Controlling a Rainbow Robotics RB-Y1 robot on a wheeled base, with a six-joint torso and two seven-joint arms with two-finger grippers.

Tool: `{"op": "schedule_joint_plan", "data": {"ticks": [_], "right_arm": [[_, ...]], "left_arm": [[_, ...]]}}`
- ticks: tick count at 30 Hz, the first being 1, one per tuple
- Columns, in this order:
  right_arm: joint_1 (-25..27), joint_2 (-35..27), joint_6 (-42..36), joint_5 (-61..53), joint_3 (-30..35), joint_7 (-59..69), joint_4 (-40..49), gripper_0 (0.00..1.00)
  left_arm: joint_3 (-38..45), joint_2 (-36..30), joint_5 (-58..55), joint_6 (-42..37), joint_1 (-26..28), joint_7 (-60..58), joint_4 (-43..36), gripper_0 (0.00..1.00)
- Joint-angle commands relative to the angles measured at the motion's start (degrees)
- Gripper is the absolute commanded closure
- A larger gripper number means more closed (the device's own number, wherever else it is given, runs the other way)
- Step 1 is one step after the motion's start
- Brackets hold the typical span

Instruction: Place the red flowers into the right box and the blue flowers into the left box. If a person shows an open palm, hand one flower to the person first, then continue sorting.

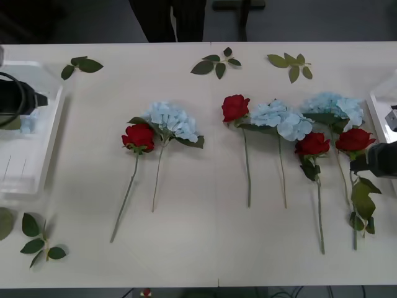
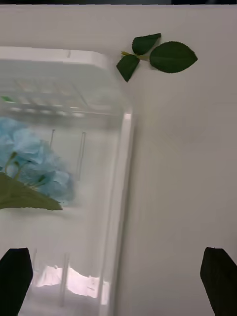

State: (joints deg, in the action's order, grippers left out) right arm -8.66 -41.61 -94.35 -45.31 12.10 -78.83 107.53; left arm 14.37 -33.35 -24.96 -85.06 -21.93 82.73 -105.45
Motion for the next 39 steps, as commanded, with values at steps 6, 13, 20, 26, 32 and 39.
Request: {"op": "schedule_joint_plan", "data": {"ticks": [6, 13, 20, 26, 32, 39], "right_arm": [[3.3, -0.5, 7.2, 2.1, 0.2, -0.5, -3.0, 0.0], [1.4, -0.5, 14.9, 3.1, -5.2, -2.0, -10.5, 0.0], [-0.3, -0.5, 20.0, 4.4, -9.6, -2.2, -16.0, 0.0], [-0.5, -0.5, 22.6, 4.8, -11.0, -2.1, -17.6, 0.0], [-0.4, -0.4, 24.8, 5.0, -12.3, -1.9, -19.0, 0.02], [-0.4, 0.1, 25.6, 5.7, -12.6, -1.9, -20.0, 0.14]], "left_arm": [[-16.7, 6.8, 15.6, 6.5, 4.8, -9.5, -5.6, 0.0], [-25.9, 7.7, 16.0, 13.4, 8.6, -12.6, -6.1, 0.0], [-32.7, 11.3, 16.1, 13.6, 7.4, -11.9, -6.0, 0.0], [-35.8, 14.5, 16.7, 13.6, 4.7, -10.9, -3.0, 0.0], [-36.9, 15.0, 16.8, 17.2, 3.6, -9.8, 0.5, 0.0], [-36.6, 14.9, 17.0, 17.2, 4.0, -9.0, 0.6, 0.0]]}}
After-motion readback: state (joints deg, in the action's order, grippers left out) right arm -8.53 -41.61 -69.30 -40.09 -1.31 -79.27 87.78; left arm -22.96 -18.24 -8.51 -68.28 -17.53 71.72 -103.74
